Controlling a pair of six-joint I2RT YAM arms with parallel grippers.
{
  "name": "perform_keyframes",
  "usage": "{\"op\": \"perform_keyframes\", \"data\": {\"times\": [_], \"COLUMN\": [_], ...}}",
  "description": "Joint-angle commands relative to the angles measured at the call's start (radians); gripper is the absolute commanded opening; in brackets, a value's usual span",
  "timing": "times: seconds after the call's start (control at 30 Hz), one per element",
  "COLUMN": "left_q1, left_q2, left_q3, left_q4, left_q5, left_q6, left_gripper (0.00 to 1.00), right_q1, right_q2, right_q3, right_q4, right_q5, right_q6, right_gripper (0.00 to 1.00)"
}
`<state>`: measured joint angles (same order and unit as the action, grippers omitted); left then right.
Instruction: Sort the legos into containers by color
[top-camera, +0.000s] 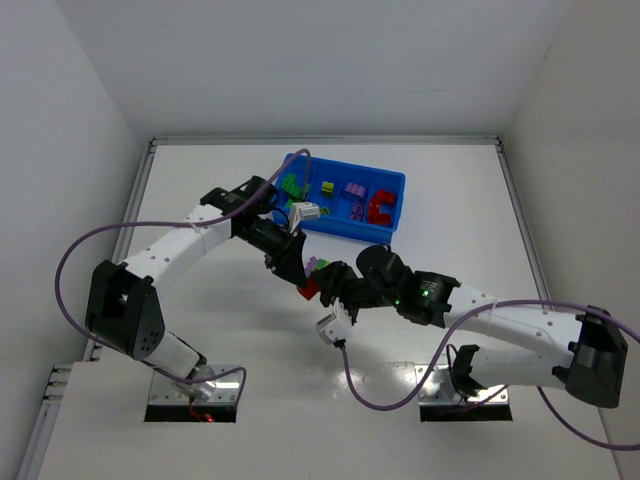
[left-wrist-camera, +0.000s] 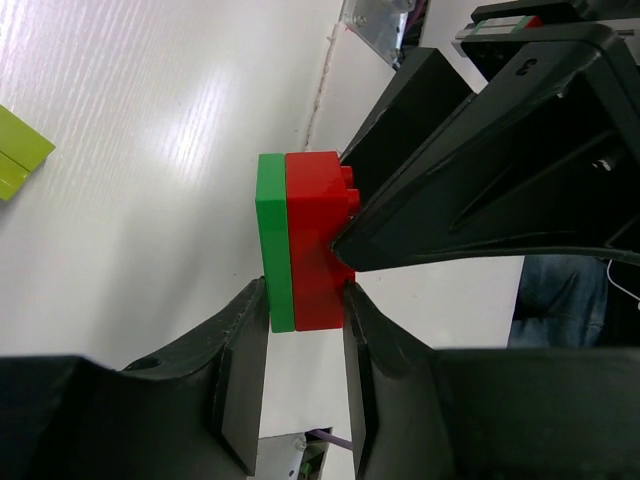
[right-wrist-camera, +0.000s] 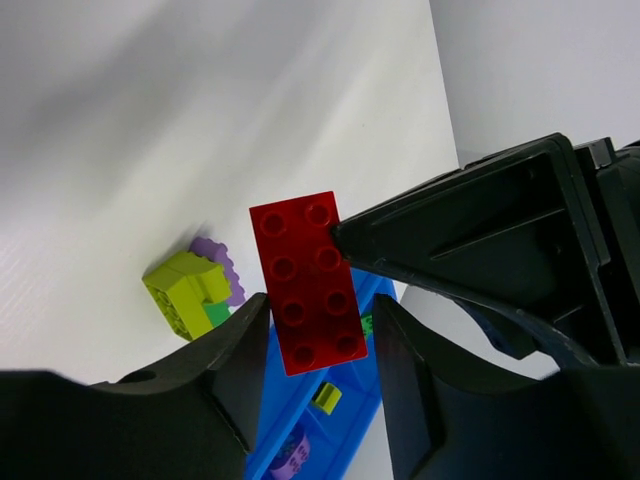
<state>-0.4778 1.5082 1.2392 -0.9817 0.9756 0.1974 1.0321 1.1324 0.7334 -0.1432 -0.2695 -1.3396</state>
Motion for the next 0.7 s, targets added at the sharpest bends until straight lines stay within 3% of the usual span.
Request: {"op": "perform_keyframes", "data": {"times": [0.0,0.23,0.67], "left_q1": [-0.008,-0.008,-0.018], "left_q2": [0.004,0.004,-0.005], "left_q3": [0.034,0.034,0.014], "left_q4": [0.008,0.008,0.017], "left_q5": [0.017,0.017,0.017], "left_q6": [-0.004,-0.004,-0.004], "left_gripper": [0.0,0.0,0.0], "right_q1": [0.008,0.008,0.017], "right_q2": [0.006,0.006,0.015], "right_q3": [0.029,0.02,-0.008], "right_q4": [0.005,-0.006,-0.006], "right_q5": [-0.002,-0.002,0.016], "right_q6": [-0.013,-0.033,-0.052], "right_gripper": [0.45,0.42,0.21]}}
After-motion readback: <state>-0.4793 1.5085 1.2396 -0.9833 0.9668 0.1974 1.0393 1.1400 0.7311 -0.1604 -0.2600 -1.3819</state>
